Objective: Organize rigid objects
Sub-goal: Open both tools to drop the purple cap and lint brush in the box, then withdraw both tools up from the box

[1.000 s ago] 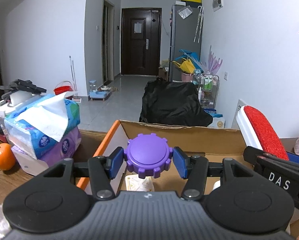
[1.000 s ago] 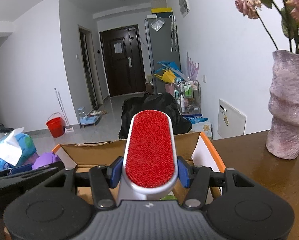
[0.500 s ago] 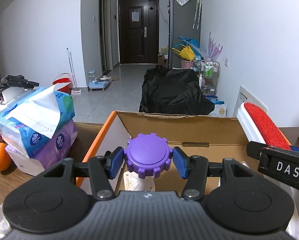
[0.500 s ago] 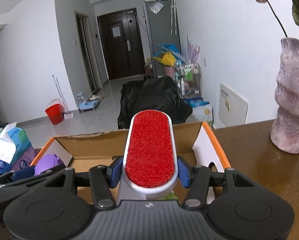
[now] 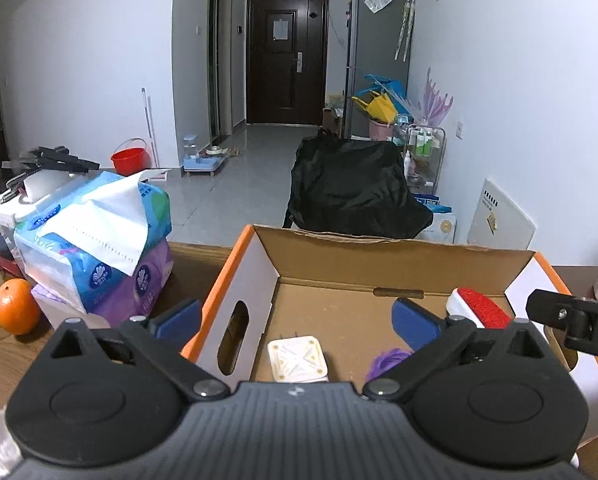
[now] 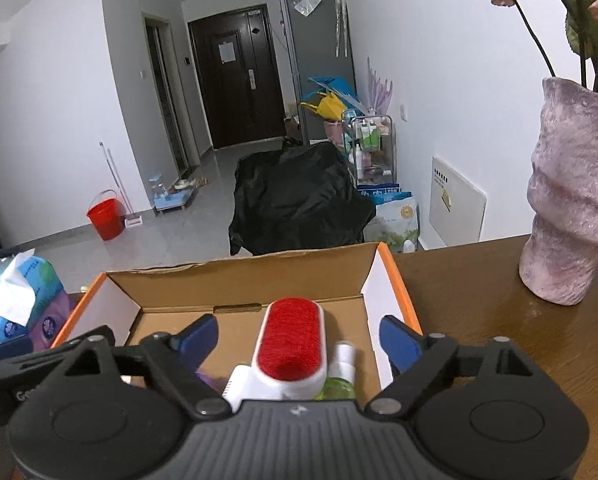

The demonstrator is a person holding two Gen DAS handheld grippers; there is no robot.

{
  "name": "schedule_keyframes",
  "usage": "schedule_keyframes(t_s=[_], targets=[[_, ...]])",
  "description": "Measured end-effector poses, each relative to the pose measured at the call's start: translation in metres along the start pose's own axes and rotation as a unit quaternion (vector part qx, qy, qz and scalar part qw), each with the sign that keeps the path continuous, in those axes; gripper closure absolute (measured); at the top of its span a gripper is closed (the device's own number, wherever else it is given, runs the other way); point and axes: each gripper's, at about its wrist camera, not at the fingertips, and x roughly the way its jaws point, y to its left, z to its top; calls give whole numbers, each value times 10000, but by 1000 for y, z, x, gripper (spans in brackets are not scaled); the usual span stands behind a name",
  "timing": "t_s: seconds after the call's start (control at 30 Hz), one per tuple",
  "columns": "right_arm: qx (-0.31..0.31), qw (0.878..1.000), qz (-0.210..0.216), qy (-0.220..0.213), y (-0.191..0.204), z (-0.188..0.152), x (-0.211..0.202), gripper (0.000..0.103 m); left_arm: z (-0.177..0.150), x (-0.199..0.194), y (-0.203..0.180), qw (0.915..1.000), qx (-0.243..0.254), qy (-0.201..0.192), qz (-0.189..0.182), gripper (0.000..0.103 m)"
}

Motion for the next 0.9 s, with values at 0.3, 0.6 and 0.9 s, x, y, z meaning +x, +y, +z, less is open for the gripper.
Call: schedule_keyframes(t_s=[0.3, 0.6, 0.9], targets=[[-118, 9999, 3, -86, 2, -4, -7, 7, -1, -7, 0, 9999, 65, -30, 76, 0], [-209, 9992, 147, -323, 5, -11, -26, 2, -6, -22, 5, 9998, 112, -93, 134, 0], [-277, 9981, 220, -501, 8, -23, -47, 0, -15, -42, 9, 9995, 174, -192, 174, 0]])
